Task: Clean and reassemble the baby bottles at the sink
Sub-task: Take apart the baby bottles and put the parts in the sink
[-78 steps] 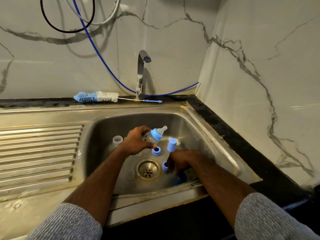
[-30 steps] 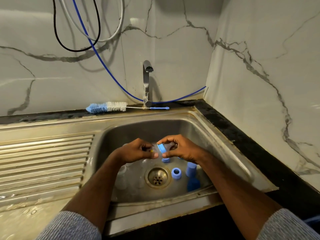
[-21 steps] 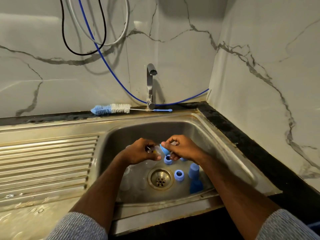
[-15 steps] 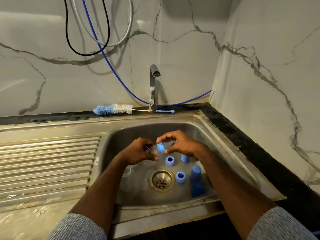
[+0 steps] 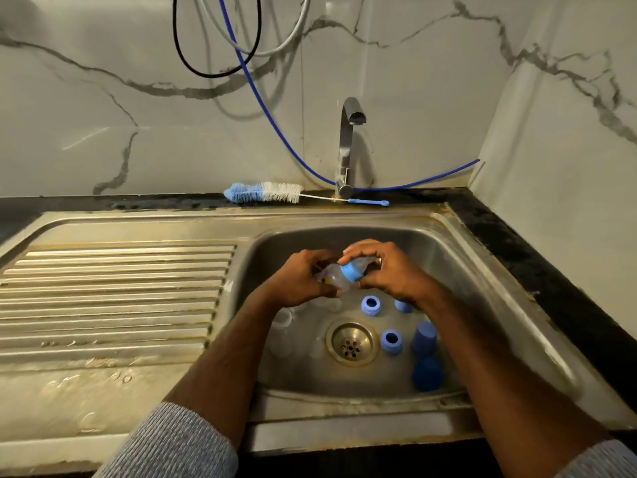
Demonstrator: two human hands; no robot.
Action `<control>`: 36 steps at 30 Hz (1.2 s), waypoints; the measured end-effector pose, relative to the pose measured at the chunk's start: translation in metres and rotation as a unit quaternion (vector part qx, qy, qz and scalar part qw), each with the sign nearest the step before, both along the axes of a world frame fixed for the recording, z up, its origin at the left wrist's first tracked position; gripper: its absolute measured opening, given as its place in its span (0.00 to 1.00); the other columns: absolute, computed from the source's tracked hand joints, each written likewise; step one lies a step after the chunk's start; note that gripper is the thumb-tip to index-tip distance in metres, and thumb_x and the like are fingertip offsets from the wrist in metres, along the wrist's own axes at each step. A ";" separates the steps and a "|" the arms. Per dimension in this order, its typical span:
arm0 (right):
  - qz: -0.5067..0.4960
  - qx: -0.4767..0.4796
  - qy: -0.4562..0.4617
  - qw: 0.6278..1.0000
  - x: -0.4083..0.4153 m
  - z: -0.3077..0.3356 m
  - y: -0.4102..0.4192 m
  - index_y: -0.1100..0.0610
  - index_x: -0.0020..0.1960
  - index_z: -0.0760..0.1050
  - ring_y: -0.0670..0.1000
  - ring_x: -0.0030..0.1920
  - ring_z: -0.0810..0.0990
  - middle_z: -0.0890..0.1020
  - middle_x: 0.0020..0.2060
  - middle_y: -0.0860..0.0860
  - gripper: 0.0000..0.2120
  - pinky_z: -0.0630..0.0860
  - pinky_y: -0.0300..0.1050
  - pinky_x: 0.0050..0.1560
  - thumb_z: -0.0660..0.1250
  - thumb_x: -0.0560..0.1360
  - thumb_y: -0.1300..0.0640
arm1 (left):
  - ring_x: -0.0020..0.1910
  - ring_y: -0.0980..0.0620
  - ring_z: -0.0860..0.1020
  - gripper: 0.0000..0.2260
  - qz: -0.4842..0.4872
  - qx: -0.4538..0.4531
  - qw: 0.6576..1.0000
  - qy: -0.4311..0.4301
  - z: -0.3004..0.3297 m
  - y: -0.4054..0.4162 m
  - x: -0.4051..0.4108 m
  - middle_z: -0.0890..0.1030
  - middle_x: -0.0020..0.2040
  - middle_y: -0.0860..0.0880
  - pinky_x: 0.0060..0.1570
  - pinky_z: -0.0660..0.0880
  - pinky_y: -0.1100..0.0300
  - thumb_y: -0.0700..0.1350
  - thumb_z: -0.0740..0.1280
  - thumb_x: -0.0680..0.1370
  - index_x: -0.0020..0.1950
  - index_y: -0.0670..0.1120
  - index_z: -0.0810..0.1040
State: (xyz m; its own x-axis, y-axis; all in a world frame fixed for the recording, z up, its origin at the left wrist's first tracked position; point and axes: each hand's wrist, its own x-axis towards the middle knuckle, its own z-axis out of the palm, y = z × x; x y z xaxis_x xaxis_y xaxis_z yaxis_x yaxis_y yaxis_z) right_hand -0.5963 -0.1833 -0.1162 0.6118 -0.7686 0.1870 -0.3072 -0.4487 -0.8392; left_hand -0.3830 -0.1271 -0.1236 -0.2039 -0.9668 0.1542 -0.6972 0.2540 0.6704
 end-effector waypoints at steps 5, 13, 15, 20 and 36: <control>0.015 0.000 -0.016 1.000 0.003 0.004 0.004 0.49 0.53 0.84 0.43 0.61 0.78 0.81 0.58 0.47 0.23 0.76 0.36 0.59 0.76 0.66 0.73 | 0.50 0.54 0.82 0.18 0.039 0.008 0.999 0.009 0.009 0.017 0.005 0.83 0.51 0.51 0.56 0.80 0.49 0.44 0.79 0.70 0.58 0.46 0.81; -0.028 0.018 -0.026 0.999 0.004 -0.002 0.000 0.49 0.52 0.83 0.45 0.57 0.80 0.83 0.52 0.43 0.21 0.78 0.42 0.58 0.76 0.67 0.71 | 0.54 0.50 0.79 0.26 0.041 0.008 0.995 -0.088 0.020 0.057 0.017 0.79 0.56 0.48 0.56 0.79 0.49 0.45 0.82 0.65 0.60 0.45 0.76; -0.015 0.025 -0.007 1.000 0.006 -0.004 0.002 0.49 0.52 0.83 0.47 0.57 0.80 0.83 0.52 0.42 0.21 0.79 0.45 0.59 0.76 0.67 0.71 | 0.51 0.50 0.80 0.26 0.016 0.042 0.985 -0.164 0.016 0.067 0.019 0.81 0.53 0.51 0.54 0.79 0.52 0.47 0.82 0.64 0.59 0.47 0.76; 0.006 0.028 0.037 0.999 0.011 -0.008 0.006 0.50 0.53 0.84 0.46 0.59 0.79 0.83 0.54 0.44 0.21 0.78 0.46 0.60 0.77 0.67 0.70 | 0.55 0.52 0.76 0.27 -0.013 0.097 0.934 -0.344 -0.001 0.070 0.021 0.77 0.54 0.56 0.52 0.72 0.54 0.54 0.81 0.64 0.59 0.57 0.75; 0.011 0.032 0.077 0.996 0.009 -0.014 0.001 0.49 0.54 0.83 0.47 0.57 0.79 0.82 0.56 0.47 0.19 0.77 0.36 0.48 0.78 0.68 0.67 | 0.62 0.48 0.76 0.26 -0.092 0.085 0.827 -0.548 -0.027 0.064 0.016 0.78 0.59 0.53 0.63 0.66 0.43 0.52 0.81 0.67 0.61 0.59 0.76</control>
